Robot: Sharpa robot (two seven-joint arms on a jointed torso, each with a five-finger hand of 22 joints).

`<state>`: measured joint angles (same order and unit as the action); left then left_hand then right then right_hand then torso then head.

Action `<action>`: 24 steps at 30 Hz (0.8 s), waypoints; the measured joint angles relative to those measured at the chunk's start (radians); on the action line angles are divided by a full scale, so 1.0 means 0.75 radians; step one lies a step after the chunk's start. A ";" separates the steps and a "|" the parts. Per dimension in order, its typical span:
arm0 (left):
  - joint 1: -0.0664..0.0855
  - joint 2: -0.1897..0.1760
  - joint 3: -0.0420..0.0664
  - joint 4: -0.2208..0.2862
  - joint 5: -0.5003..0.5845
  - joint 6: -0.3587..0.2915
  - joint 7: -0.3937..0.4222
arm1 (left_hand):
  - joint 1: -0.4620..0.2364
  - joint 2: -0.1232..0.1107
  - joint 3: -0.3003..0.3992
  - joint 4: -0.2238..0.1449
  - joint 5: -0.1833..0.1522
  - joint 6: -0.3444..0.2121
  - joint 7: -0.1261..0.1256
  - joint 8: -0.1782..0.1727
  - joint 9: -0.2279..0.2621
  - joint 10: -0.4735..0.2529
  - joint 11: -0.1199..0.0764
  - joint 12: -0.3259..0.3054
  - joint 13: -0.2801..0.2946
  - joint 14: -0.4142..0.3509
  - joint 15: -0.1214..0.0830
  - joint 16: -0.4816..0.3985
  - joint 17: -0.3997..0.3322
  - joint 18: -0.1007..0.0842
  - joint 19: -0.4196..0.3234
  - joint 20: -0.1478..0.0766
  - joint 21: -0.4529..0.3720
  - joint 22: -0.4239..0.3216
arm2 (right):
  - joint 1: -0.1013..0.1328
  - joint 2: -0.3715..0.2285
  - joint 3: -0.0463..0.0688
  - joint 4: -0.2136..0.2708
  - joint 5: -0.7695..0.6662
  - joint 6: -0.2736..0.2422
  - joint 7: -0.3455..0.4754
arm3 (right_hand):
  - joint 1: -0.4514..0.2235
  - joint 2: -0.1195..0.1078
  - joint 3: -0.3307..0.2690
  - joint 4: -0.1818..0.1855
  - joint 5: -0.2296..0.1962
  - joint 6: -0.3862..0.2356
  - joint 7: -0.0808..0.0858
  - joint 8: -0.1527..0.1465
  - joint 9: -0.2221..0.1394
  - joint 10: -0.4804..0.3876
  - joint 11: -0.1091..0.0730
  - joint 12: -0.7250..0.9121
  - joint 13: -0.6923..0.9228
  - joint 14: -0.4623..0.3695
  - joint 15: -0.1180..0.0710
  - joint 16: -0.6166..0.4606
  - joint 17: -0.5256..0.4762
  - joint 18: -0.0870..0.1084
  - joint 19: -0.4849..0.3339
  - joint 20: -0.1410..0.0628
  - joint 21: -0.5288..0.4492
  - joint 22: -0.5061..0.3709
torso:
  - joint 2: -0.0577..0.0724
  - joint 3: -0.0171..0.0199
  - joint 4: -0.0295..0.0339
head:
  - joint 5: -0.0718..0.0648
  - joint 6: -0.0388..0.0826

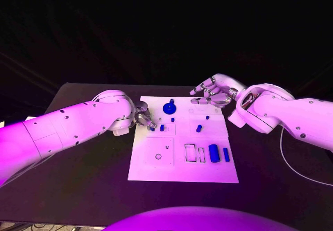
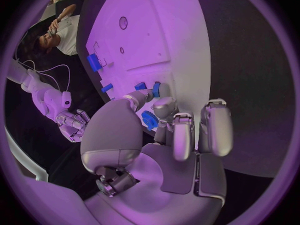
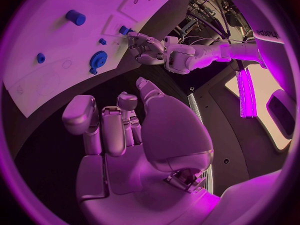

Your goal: Assemble the parts on the task board

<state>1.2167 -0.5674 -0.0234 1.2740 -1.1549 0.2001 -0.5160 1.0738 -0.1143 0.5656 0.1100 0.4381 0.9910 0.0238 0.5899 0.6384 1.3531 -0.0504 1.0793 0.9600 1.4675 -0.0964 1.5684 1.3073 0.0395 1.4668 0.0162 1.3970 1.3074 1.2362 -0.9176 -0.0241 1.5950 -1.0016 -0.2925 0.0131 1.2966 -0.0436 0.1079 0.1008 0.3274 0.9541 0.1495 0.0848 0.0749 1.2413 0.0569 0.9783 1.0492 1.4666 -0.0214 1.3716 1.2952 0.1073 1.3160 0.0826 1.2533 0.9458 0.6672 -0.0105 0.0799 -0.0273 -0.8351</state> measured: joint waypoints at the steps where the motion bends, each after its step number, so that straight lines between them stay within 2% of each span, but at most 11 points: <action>1: 0.000 0.001 0.000 -0.001 0.000 0.001 -0.001 | -0.003 0.003 0.000 0.000 0.000 0.001 0.001 0.000 0.000 0.000 0.000 0.001 0.001 0.000 0.000 0.000 0.000 0.000 0.000 0.000 0.000 0.000 | 0.000 0.000 0.000 0.000 0.000 0.000 0.000 | 0.000 0.000 0.000 0.000 0.000 0.000 0.000 0.000 0.000 0.000 0.000 0.000 0.000 0.000 0.000 0.000 0.000 0.000 0.000 0.000 0.000 0.000 | 0.000 -0.0003 -0.0001 | 0.000 0.000; 12: -0.002 0.009 -0.002 -0.010 0.002 0.011 -0.013 | -0.044 -0.010 -0.070 0.028 0.000 0.026 -0.018 0.003 -0.005 0.007 -0.007 0.007 0.012 -0.003 -0.003 0.000 0.000 0.000 -0.005 -0.005 0.005 0.000 | 0.000 -0.001 0.000 0.002 0.000 0.000 0.000 | 0.000 0.000 0.000 0.000 0.000 0.000 0.000 0.000 0.000 0.000 0.000 0.000 0.000 0.000 0.000 0.000 0.000 0.000 0.000 0.000 0.000 0.000 | 0.001 -0.0010 0.0003 | -0.001 -0.003; 24: -0.004 0.008 -0.003 -0.012 0.004 0.014 -0.024 | -0.111 -0.030 -0.259 0.094 -0.001 0.046 -0.020 -0.002 -0.017 0.007 -0.007 0.012 0.020 -0.005 -0.005 0.000 0.000 0.000 0.000 -0.010 0.012 0.000 | 0.000 -0.002 0.000 0.002 0.000 0.001 0.000 | 0.000 0.000 0.000 0.000 0.000 0.000 0.000 0.000 0.000 0.000 0.000 0.000 0.000 0.000 0.000 0.000 0.000 0.000 0.000 0.000 0.000 0.000 | 0.000 -0.0018 0.0005 | -0.001 -0.006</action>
<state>1.2140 -0.5613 -0.0254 1.2647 -1.1520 0.2106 -0.5338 0.9907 -0.1372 0.3710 0.1808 0.4370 1.0258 0.0087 0.5884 0.6259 1.3583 -0.0557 1.0885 0.9752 1.4638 -0.1000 1.5684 1.3073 0.0393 1.4668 0.0090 1.4058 1.3074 1.2362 -0.9190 -0.0241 1.5966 -1.0014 -0.2916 0.0130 1.2966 -0.0436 0.1079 0.1007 0.3274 0.9541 0.1495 0.0848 0.0749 1.2413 0.0569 0.9783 1.0491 1.4666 -0.0214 1.3717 1.2952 0.1073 1.3161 0.0826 1.2533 0.9459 0.6671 -0.0119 0.0802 -0.0279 -0.8398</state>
